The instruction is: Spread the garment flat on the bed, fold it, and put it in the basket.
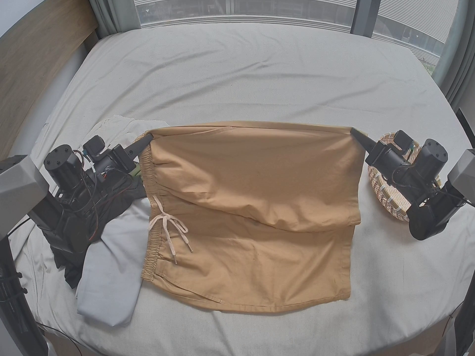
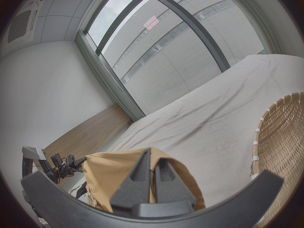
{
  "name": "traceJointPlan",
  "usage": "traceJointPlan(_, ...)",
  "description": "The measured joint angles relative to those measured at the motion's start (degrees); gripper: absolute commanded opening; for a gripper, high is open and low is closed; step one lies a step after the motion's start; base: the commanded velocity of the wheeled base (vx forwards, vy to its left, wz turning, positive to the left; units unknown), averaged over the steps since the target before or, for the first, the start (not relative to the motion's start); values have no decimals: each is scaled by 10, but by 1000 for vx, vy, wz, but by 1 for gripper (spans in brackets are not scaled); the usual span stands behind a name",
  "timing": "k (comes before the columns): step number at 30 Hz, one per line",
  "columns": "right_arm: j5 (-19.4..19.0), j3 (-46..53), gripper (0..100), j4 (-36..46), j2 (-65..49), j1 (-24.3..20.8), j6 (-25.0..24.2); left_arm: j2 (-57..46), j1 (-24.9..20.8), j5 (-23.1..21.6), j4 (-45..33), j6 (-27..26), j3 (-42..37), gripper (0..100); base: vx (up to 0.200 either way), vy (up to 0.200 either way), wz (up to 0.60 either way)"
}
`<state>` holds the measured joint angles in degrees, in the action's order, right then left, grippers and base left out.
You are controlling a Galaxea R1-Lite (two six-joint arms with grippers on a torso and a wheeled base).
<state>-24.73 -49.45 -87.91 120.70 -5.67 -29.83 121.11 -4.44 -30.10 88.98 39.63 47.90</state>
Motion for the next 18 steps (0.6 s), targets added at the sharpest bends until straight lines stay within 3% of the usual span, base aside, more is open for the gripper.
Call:
traceJointPlan(7,0,-15,0,2,14,0,-2,26,0,1,0,15,26,0,0,0,0)
traceJointPlan(8,0,-17,100,2,17,0,-2,29,0,1,0,19,32,100,0,0,0)
traceJointPlan(18,9,-45,100,0,42,9,-3,50,-9,8,-28,44,78,100,0,0,0)
